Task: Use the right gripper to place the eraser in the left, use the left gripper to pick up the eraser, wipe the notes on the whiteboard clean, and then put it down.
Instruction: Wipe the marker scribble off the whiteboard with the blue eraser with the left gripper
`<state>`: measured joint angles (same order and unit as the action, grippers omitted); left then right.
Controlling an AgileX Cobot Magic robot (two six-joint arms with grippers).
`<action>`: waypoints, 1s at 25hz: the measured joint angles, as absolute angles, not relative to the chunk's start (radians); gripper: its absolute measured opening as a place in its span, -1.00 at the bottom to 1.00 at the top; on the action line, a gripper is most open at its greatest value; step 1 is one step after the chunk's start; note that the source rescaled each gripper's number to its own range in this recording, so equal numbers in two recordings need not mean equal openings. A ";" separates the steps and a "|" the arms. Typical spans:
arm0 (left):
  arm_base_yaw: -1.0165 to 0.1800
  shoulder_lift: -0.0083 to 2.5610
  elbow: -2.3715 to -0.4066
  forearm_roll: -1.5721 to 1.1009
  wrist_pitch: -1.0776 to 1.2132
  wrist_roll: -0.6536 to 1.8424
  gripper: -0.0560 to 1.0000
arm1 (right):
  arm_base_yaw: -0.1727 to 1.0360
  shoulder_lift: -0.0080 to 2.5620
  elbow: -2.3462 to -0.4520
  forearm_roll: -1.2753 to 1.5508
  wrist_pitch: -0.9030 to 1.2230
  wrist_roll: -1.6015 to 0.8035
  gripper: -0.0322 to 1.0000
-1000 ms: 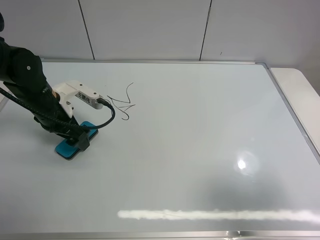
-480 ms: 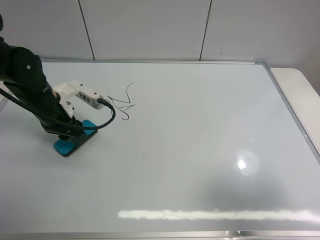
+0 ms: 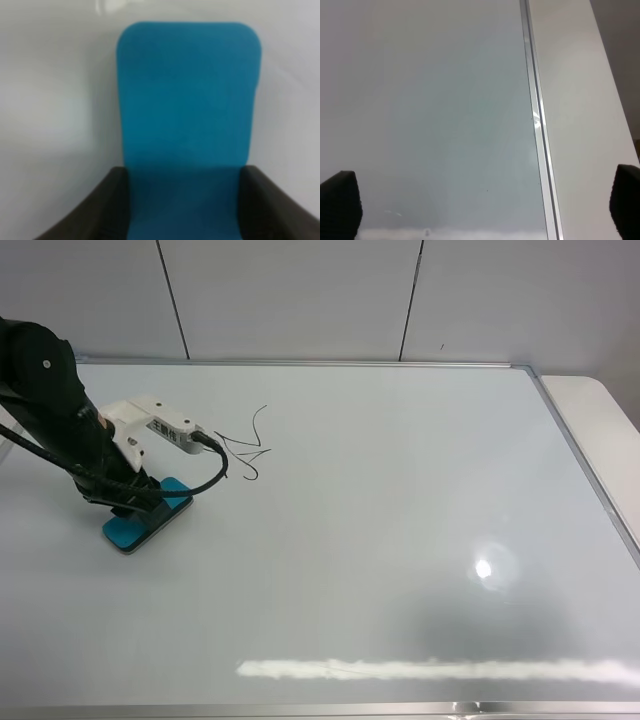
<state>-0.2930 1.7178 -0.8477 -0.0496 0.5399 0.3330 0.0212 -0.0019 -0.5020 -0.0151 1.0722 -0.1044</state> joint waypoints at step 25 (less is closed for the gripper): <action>-0.212 2.103 -1.461 0.020 0.718 0.423 -0.88 | 0.021 -0.002 -0.502 -0.015 1.072 -0.104 1.00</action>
